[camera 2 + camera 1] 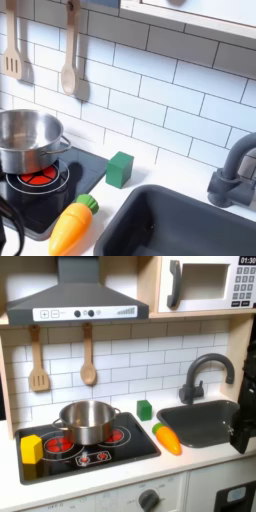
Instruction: Push button
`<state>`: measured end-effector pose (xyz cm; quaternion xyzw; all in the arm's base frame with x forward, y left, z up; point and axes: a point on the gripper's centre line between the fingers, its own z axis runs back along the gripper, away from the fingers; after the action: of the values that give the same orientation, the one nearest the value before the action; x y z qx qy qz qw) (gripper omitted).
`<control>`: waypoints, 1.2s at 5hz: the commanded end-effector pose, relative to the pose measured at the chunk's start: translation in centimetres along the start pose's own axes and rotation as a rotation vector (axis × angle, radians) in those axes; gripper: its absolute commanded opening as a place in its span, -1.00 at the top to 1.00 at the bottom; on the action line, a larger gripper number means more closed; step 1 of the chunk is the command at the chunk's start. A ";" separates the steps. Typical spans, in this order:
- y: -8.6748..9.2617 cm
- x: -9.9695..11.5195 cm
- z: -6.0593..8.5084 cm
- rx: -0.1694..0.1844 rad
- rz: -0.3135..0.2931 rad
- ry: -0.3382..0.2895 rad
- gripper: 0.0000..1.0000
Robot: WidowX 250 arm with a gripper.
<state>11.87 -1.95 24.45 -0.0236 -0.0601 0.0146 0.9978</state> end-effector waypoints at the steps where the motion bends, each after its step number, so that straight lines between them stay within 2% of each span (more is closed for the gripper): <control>1: 0.0 0.0 0.0 0.000 0.000 0.000 -1.00; 2: 0.6 1.1 -0.1 0.014 0.019 -0.011 -0.56; 3: 1.2 2.4 -0.7 0.013 0.054 -0.032 1.00; 5: 2.0 5.6 -1.4 0.063 0.062 -0.073 1.00; 6: 3.1 7.5 -1.2 0.087 0.098 -0.131 1.00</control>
<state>19.32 1.39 24.13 0.0180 -0.1252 0.0652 0.9898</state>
